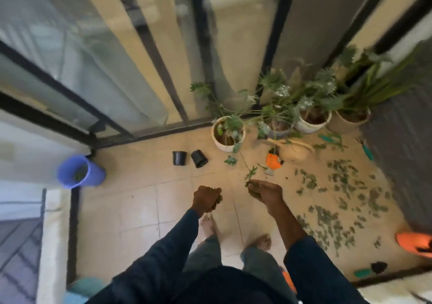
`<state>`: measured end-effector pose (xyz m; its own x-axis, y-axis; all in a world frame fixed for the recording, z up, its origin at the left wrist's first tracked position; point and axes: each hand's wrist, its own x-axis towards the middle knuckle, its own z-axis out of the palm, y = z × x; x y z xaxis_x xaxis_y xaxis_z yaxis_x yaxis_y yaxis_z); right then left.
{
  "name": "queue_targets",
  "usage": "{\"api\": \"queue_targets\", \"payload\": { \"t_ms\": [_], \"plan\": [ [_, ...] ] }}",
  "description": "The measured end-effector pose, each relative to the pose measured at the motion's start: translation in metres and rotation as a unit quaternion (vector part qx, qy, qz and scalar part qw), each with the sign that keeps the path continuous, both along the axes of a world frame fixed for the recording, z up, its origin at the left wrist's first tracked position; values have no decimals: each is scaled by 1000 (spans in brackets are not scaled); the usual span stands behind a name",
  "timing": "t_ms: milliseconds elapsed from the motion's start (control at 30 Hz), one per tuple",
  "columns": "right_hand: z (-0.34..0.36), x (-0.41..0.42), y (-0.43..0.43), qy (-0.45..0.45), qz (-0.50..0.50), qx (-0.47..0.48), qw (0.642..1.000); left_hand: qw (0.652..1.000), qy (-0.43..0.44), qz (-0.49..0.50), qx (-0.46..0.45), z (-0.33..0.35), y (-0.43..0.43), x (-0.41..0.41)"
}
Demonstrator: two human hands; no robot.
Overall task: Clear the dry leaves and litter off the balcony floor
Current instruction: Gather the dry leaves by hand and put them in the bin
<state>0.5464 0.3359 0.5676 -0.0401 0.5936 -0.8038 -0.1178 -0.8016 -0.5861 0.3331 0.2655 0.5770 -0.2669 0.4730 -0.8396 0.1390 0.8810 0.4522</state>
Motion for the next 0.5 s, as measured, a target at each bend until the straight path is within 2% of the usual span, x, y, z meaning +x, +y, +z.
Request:
{"api": "queue_targets", "payload": {
  "t_ms": [133, 300, 500],
  "plan": [
    [12, -99, -9, 11, 75, 6, 997, 992, -14, 123, 29, 12, -43, -91],
    [24, -238, -30, 19, 185, -13, 983, 966, -7, 255, 47, 22, -101, -196],
    [31, -384, -48, 74, 322, -24, 944, 914, 6, 403, 49, 27, -157, -291]
  ]
}}
